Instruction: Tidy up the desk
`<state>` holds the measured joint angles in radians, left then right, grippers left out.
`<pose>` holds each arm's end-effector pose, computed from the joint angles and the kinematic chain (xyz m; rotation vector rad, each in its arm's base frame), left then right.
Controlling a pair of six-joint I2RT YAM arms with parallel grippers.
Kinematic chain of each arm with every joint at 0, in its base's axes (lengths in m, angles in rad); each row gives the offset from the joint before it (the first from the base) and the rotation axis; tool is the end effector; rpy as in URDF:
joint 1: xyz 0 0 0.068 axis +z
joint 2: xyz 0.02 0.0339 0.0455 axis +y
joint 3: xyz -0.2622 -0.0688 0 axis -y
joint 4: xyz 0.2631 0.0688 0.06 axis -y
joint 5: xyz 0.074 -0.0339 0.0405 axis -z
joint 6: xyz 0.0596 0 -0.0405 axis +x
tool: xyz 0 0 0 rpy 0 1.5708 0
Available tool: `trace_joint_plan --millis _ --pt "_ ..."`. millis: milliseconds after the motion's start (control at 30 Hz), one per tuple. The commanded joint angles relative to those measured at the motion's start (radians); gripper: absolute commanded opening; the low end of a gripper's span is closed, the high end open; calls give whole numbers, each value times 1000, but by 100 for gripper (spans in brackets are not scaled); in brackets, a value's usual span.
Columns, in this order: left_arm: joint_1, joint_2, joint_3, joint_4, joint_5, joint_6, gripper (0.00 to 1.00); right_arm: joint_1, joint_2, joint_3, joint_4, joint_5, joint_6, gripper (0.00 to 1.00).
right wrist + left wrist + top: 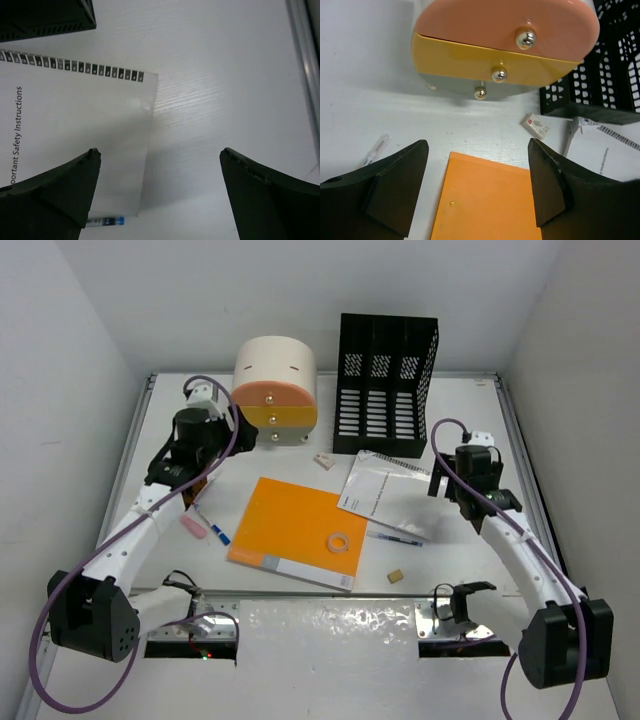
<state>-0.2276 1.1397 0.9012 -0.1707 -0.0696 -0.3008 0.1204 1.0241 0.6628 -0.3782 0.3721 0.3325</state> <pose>0.2958 -0.0643 0.2948 -0.1182 1.9857 -0.2740 0.2475 0.0081 0.2133 0.4238 2.2163 -0.1896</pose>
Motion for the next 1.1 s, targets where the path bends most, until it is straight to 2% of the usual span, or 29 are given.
trace_joint_plan --millis 0,133,167,200,267,433,567,667,800,900,933,1000,1033,1067 --pt "4 -6 8 14 141 49 72 1 -24 -58 21 -73 121 99" --pt "-10 6 -21 59 278 46 70 -1 -68 -178 73 -110 247 99" --pt "-16 15 -28 82 301 45 64 -1 -76 -205 94 -127 284 99" --pt "-18 23 -30 88 321 36 49 -1 -93 -257 138 -160 302 99" --pt "-21 49 -19 92 336 23 40 -1 -105 -323 183 -189 361 99" --pt "-24 71 -2 68 331 48 44 -5 -99 -431 335 -234 401 97" --pt "-27 78 -7 65 259 80 44 -19 -75 -492 488 -291 437 90" --pt "-36 109 -1 63 238 104 36 -24 -44 -528 556 -320 474 80" --pt "-58 135 -5 72 231 109 36 -31 -41 -563 596 -337 502 71" --pt "-64 140 -10 76 234 103 37 -36 -55 -585 598 -338 525 59" --pt "-64 140 -12 76 231 103 37 -38 -70 -597 595 -337 531 49" --pt "-65 138 -12 71 228 111 37 -41 -91 -608 572 -337 539 42" --pt "-65 138 -12 69 217 117 37 -44 -119 -617 553 -332 540 31" --pt "-64 140 -12 68 211 120 37 -45 -133 -623 542 -329 540 26"
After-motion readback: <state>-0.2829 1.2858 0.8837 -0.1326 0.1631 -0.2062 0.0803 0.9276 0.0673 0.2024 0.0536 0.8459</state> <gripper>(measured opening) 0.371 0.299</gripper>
